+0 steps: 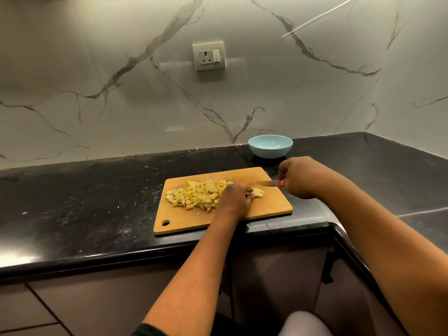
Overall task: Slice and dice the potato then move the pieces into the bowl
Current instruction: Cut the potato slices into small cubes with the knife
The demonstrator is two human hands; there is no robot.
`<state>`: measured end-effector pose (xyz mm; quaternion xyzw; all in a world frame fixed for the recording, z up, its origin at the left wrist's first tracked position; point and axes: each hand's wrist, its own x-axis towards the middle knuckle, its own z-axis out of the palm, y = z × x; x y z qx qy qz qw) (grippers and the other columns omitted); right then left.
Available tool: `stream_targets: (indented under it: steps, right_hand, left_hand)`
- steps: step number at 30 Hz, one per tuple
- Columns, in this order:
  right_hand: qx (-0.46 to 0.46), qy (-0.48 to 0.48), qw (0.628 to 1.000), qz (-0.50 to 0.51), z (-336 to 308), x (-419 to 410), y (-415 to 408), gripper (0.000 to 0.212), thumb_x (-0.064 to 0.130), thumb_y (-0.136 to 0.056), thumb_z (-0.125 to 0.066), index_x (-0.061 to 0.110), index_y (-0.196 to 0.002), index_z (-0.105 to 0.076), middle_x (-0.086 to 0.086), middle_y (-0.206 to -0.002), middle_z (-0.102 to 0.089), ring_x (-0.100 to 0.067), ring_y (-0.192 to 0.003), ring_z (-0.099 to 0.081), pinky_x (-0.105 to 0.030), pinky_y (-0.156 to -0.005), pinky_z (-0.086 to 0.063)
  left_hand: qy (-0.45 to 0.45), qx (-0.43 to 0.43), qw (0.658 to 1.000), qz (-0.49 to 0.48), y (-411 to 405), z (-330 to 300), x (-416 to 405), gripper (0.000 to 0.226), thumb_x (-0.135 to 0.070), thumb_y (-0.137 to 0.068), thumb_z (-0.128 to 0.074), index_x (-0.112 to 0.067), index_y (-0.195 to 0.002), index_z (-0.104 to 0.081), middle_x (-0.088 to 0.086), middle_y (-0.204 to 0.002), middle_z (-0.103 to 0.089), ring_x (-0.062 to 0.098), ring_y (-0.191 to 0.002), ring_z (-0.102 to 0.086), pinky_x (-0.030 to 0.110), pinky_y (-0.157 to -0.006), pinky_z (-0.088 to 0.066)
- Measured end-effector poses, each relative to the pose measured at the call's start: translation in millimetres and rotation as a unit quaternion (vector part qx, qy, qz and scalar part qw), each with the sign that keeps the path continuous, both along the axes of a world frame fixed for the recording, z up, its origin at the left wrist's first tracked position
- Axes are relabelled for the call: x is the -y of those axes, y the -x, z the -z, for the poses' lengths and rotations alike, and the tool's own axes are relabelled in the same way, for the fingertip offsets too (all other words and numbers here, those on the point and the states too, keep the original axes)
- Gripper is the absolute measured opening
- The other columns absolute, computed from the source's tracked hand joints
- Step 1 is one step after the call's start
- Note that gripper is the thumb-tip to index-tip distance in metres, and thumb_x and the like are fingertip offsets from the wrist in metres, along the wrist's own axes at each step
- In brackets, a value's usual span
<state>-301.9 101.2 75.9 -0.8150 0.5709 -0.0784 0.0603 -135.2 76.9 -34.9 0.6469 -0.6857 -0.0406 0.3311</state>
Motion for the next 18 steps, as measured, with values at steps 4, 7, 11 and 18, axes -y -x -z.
stream_targets:
  steps: [4,7,11,18]
  right_hand:
    - [0.034,0.001,0.999,-0.003,16.7,8.4,-5.9,0.020,0.016,-0.093,-0.062,0.018,-0.113,-0.063,-0.001,-0.102,-0.062,-0.017,-0.094,-0.057,-0.029,-0.086,-0.050]
    - [0.048,0.017,0.999,0.002,18.8,12.3,-3.2,0.016,0.021,-0.092,-0.063,0.019,-0.108,-0.063,0.000,-0.100,-0.062,-0.016,-0.093,-0.057,-0.028,-0.084,-0.050]
    - [0.060,0.034,0.998,0.006,18.5,14.9,-0.4,0.019,0.017,-0.092,-0.064,0.019,-0.111,-0.062,0.001,-0.098,-0.057,-0.015,-0.092,-0.053,-0.024,-0.080,-0.045]
    - [0.057,0.021,0.998,-0.002,21.3,14.7,-2.3,0.019,0.017,-0.092,-0.063,0.019,-0.111,-0.063,0.001,-0.100,-0.058,-0.015,-0.094,-0.055,-0.024,-0.080,-0.045]
  left_hand:
    - [0.038,0.012,0.999,-0.006,0.6,1.3,-6.7,0.022,-0.020,-0.092,-0.066,-0.010,-0.111,-0.071,0.007,-0.105,-0.072,0.018,-0.096,-0.064,0.033,-0.090,-0.053]
    - [0.038,0.018,0.999,-0.005,-0.3,2.6,-8.2,0.018,-0.019,-0.092,-0.063,-0.009,-0.104,-0.073,0.007,-0.099,-0.071,0.017,-0.092,-0.063,0.030,-0.087,-0.053]
    - [0.027,0.012,1.000,-0.003,0.9,0.9,-9.0,0.020,-0.015,-0.090,-0.061,-0.008,-0.103,-0.074,0.008,-0.100,-0.071,0.016,-0.092,-0.063,0.028,-0.087,-0.053]
    - [0.032,0.049,0.998,-0.037,1.8,2.5,-11.4,0.024,-0.021,-0.094,-0.055,-0.015,-0.108,-0.074,0.006,-0.103,-0.070,0.016,-0.096,-0.061,0.031,-0.085,-0.055]
